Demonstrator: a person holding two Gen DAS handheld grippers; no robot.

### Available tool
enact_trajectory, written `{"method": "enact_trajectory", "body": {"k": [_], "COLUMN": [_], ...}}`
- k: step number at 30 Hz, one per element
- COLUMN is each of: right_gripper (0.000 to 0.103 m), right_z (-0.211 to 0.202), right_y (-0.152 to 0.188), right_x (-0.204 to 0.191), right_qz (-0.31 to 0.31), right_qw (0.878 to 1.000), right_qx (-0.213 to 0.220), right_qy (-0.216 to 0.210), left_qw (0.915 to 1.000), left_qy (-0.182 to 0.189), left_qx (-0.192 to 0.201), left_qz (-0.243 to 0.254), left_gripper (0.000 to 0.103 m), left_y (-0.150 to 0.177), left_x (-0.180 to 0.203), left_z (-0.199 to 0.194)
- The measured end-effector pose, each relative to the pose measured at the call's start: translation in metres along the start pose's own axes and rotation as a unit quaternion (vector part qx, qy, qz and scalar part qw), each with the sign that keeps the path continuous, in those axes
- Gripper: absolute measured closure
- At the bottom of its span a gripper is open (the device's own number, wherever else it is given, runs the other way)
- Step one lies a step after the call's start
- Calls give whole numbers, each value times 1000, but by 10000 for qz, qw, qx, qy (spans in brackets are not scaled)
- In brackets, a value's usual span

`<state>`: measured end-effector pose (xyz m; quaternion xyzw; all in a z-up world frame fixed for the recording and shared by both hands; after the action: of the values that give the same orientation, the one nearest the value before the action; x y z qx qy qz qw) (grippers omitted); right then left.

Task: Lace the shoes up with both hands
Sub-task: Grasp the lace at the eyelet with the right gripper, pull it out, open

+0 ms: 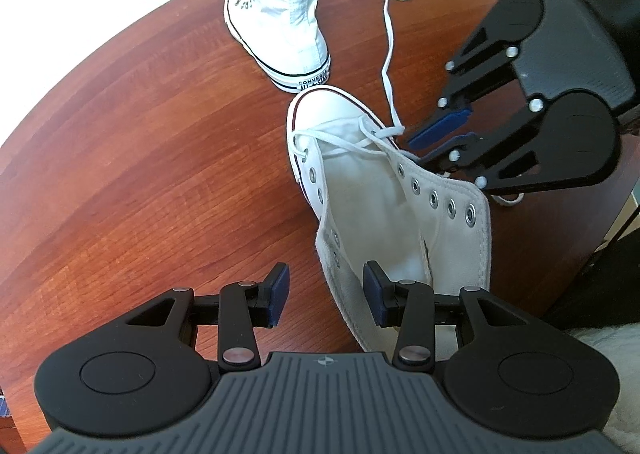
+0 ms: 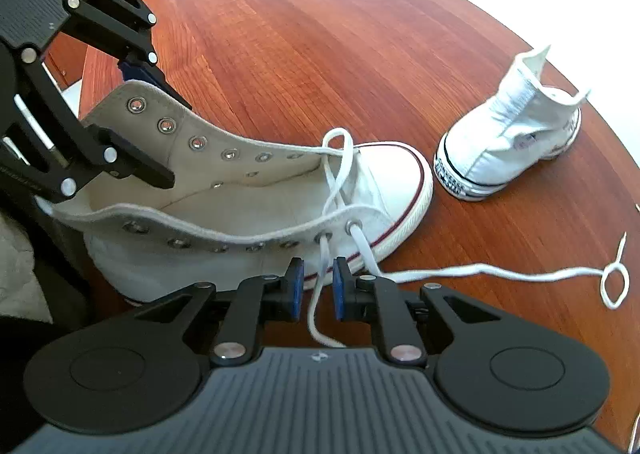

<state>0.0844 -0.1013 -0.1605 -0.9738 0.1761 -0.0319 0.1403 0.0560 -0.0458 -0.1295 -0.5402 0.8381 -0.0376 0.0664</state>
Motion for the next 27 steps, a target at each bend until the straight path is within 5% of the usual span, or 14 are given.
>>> {"method": "enact_trajectory", "body": {"k": [2,27], "right_gripper": [101,100], "right_z": [2,-10], "right_y": [-1,41], "right_x": [-1,3], "right_qz": [-65,437], "right_qw": [10000,9984], "right_qx": [-36,-325], "right_qy": [11,172], "left_qw": [10000,9999], "left_qy": [5,61], "left_qx": [-26,-58], "left_qz": [13,-66], "left_gripper": [60,59], "left_y": [0,4], "left_x": [0,-5], "left_z": [1,6]}}
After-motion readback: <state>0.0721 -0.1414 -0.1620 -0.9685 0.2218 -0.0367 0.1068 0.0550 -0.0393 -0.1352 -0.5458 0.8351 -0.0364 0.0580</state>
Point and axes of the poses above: each gripper's, at about its wrist camera, not at the fingertips, and z roughly the way its jaws point, x to its right, y to its underside, the point moved 7 cm from there along z, roughly the way its jaws point, and after that the axes turned 12 degrees about -x, right-handed, at the moved point
